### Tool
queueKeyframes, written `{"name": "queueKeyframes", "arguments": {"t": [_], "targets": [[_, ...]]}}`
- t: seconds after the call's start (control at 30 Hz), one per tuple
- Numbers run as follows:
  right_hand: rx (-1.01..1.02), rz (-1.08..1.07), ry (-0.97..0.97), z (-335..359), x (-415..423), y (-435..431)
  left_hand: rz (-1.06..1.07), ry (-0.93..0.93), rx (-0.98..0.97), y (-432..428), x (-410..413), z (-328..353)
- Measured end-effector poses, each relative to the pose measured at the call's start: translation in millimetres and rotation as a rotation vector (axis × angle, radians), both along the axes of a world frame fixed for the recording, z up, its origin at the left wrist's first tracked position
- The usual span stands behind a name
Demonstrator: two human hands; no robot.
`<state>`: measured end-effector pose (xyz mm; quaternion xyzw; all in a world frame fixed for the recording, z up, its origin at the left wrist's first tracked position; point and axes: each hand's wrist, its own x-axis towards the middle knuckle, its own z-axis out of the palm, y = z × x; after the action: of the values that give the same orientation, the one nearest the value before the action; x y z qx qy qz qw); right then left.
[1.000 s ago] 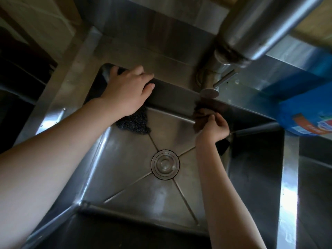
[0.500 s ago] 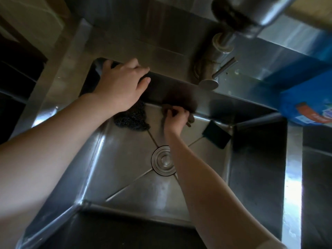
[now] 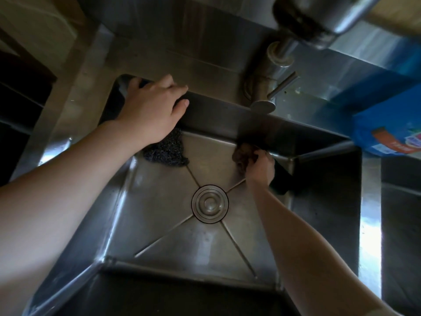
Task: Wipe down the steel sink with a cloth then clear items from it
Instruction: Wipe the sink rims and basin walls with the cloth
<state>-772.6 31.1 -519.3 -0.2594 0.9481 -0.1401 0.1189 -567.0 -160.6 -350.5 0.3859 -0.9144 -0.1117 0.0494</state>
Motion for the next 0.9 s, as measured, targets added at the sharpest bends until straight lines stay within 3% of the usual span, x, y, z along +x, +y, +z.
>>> {"name": "queueKeyframes", "arguments": {"t": [0.17,0.47,0.57,0.9], "targets": [[-0.093,0.134,-0.019,9.2,33.8,-16.6,-0.013,-0.004,-0.007,0.0,0.2,-1.3],[-0.037,0.781,-0.047,-9.2,119.9,-36.3,-0.014,-0.009,0.001,-0.6,0.6,-1.9],[-0.065,0.724,-0.023,-11.0,106.2,-35.8,-0.015,-0.007,0.002,-0.6,1.0,-1.4],[-0.003,0.22,0.007,0.1,7.7,-1.5,-0.002,0.015,0.01,1.8,0.5,1.2]]}}
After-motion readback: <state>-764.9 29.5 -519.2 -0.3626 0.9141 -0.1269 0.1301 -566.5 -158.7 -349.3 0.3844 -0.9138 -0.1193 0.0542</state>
